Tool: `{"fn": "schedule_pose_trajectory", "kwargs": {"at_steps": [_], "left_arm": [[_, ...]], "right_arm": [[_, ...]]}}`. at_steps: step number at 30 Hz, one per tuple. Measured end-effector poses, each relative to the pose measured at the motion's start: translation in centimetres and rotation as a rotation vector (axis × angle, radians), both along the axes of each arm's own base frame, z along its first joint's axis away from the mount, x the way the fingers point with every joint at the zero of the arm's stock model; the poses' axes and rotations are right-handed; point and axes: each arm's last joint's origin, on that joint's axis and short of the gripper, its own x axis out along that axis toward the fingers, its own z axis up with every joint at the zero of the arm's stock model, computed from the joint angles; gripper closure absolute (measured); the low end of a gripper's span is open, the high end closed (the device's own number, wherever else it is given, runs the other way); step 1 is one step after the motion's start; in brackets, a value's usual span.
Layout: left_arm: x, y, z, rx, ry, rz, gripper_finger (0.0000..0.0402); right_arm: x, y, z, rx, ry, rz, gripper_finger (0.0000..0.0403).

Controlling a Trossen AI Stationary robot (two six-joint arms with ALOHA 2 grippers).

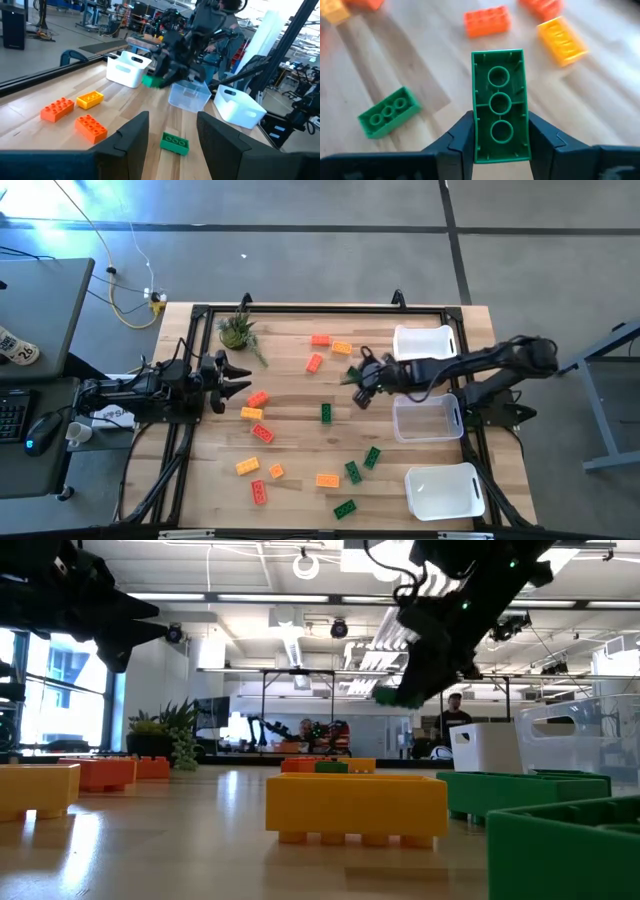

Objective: Sort & place blocks by color
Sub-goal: Put the green game piece into the top white bin

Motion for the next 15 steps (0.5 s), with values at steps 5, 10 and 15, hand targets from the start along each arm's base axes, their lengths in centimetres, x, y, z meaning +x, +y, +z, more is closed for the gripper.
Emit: {"fn": "schedule_pose_trajectory", "kwargs": {"at_steps": [5, 10, 15], "left_arm": [[0.0, 0.0, 0.0, 0.000, 0.000, 0.002, 0.0245], [0.0, 0.0, 0.0, 0.000, 0.000, 0.011, 0.0245], [0.0, 0.0, 0.0, 0.000, 0.000, 0.011, 0.0245]], "right_arm": [[-2.6, -0.6, 2.7, -0.107, -0.014, -0.118, 0.0291], [-5.6, -1.8, 4.3, -0.218, 0.010, -0.312, 0.0290], [-8.0, -3.3, 4.7, -0.263, 0.064, -0.496, 0.0290]]}}
